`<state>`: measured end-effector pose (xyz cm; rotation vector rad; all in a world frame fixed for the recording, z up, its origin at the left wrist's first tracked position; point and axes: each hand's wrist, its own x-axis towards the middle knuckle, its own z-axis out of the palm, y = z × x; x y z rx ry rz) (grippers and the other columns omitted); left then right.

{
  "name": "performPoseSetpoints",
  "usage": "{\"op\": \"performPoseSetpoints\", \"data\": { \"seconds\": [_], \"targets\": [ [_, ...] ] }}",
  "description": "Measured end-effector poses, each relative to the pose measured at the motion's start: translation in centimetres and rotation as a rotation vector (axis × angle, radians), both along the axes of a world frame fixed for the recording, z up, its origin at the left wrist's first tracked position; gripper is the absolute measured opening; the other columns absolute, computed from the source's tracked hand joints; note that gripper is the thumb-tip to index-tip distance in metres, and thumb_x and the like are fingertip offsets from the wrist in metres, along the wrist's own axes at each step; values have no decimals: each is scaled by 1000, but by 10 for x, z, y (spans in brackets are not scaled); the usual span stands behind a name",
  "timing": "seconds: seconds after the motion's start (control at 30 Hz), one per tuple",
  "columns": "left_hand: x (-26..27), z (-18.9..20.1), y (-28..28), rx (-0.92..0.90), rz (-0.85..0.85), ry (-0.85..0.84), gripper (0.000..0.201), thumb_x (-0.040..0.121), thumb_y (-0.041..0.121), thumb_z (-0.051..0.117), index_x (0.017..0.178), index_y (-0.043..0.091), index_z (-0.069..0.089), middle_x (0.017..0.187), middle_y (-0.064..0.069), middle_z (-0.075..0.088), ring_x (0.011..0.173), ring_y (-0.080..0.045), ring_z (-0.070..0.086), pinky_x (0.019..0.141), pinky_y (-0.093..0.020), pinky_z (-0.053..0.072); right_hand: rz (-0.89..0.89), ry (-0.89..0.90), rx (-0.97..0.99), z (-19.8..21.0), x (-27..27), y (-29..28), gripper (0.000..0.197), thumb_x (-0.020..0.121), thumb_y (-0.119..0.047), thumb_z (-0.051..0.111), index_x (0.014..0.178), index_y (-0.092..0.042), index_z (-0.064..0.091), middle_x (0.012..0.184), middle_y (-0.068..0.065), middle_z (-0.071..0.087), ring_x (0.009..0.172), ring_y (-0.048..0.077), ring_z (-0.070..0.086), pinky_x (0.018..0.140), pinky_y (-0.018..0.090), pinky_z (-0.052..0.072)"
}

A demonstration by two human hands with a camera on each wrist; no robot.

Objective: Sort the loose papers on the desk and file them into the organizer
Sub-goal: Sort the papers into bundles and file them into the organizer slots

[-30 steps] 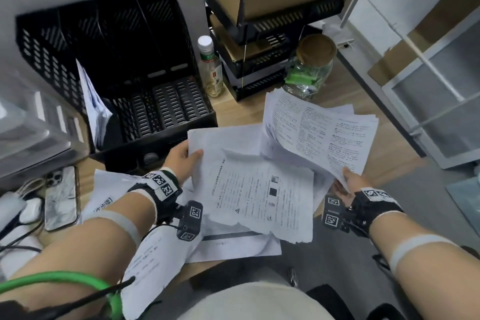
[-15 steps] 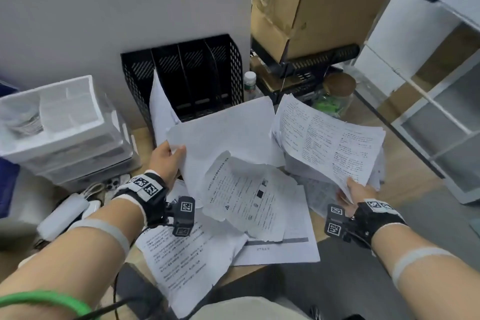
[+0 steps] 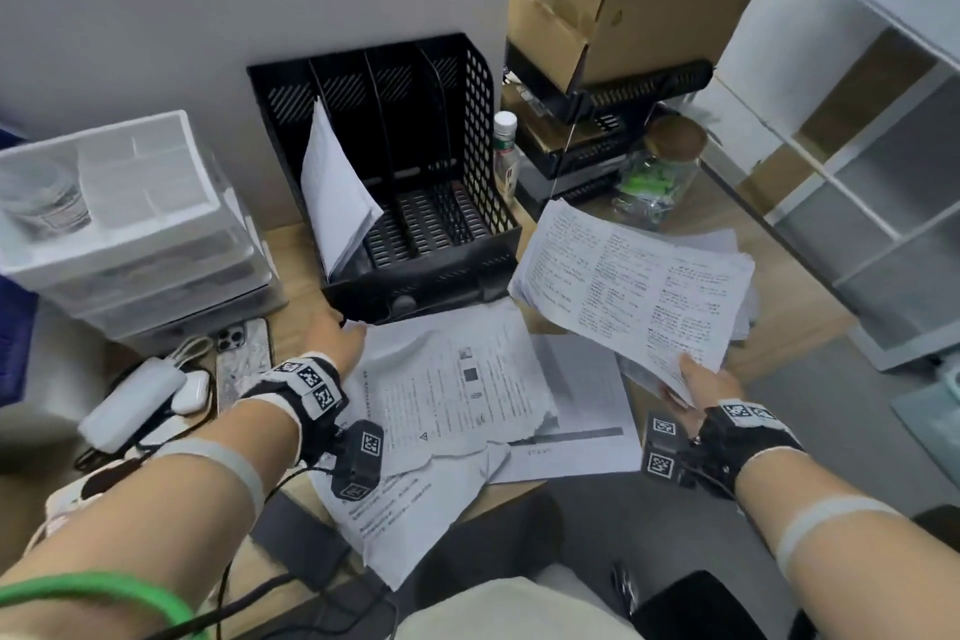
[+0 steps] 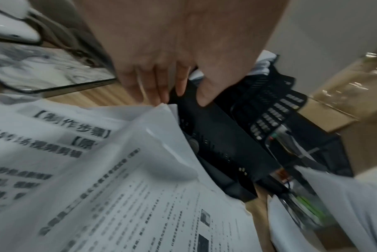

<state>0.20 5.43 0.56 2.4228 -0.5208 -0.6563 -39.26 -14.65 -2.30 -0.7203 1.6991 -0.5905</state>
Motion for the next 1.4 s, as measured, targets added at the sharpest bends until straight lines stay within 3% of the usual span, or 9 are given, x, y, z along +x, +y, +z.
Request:
{"op": "performPoseSetpoints", "data": {
  "seconds": [0.07,0.2,0.3,0.37,0.5,0.73,0.87,1.2,1.4],
  "targets": [
    [-12,16,-10,-119,-39,-50,32,92,35,64,109,8,61,102,-13,67,101,-34,65,80,-34,47,112,9,-34,6,6,6,22,96,-25,59,111,-8,58,115,15,67,90,32,66,85,47,56],
    [-48,37,-39,-207,-144,676,51,91,63,52,110,18,67,103,-7,75,93,-25,72,84,-38,58,495,115,-111,19,23,23,29,96,-35,56,122,-22,58,117,-3,65,89,22,65,78,31,52],
    [-68,30,-52,-218,-235,873,36,92,36,66,122,14,68,116,-9,75,106,-30,71,95,-48,55,669,93,-107,14,27,26,45,93,-43,58,129,-16,61,128,0,66,107,21,65,97,36,49],
    [-74,17,-60,-217,-253,795,33,94,11,65,126,4,63,122,-18,71,106,-35,70,91,-49,57,757,138,-133,9,22,23,45,94,-42,57,129,-16,60,125,-3,65,114,21,62,99,32,45],
    [-75,-1,-82,-176,-228,596,23,95,2,59,117,3,66,118,-20,71,105,-38,69,96,-55,53,764,391,-212,-5,-4,-3,32,89,-32,63,120,-22,60,125,0,59,109,20,59,95,32,46],
    [-82,-23,-98,-124,-154,536,14,94,9,63,106,13,68,112,-14,72,102,-37,70,96,-56,53,1236,859,-197,-51,-20,-26,80,75,-18,61,147,-19,26,154,8,24,143,29,23,115,41,33],
    [-81,-30,-98,-99,-109,509,11,92,15,66,101,20,71,112,-12,74,99,-34,71,95,-55,54,1311,1040,-234,-52,-7,-36,72,76,-11,59,141,-23,29,140,10,31,125,34,35,88,41,48],
    [-68,-13,-94,-179,13,473,28,95,11,63,122,4,65,117,-14,69,104,-34,67,94,-49,53,1414,1150,-178,-52,-4,-41,100,77,-19,68,153,-27,2,158,14,7,143,35,12,98,49,46],
    [-58,-12,-74,-211,43,468,29,95,10,63,123,4,65,120,-15,69,107,-36,67,98,-52,52,1369,1215,-265,-51,1,-30,87,81,-16,62,151,-25,10,151,15,23,136,35,24,95,49,47]
  ]
}}
